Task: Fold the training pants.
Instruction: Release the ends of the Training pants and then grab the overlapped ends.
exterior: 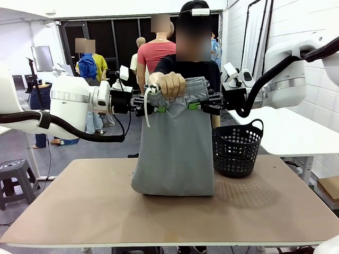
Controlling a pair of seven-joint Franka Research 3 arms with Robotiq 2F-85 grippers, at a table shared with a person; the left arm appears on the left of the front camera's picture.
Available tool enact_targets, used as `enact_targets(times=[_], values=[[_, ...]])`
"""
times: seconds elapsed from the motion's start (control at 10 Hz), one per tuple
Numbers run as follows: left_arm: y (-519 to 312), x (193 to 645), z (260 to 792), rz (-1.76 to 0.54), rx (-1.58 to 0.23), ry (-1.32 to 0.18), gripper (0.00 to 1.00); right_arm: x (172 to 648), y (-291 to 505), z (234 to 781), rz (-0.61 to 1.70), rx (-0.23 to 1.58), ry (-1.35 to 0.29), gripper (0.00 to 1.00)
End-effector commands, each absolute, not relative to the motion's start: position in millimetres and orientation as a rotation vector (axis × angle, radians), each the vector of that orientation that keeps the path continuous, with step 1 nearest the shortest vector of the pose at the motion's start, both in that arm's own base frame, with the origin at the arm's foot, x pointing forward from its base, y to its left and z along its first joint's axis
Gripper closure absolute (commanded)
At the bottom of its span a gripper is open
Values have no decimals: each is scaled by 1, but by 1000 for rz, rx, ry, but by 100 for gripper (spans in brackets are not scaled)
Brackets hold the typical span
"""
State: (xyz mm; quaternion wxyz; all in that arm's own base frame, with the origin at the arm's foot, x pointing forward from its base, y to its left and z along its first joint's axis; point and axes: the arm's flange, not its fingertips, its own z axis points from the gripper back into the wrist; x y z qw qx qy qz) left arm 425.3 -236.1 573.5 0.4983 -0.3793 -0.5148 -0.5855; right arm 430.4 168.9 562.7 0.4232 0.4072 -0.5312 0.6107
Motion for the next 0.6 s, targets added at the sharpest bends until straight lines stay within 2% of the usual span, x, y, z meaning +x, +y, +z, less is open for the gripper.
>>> enact_targets(times=[0.0, 0.5], values=[[-236, 426, 577, -1404, -914, -1247, 100, 425, 170, 560, 1523, 1032, -1356, 100], [-236, 426, 577, -1404, -914, -1247, 100, 425, 170, 560, 1523, 1032, -1356, 100]])
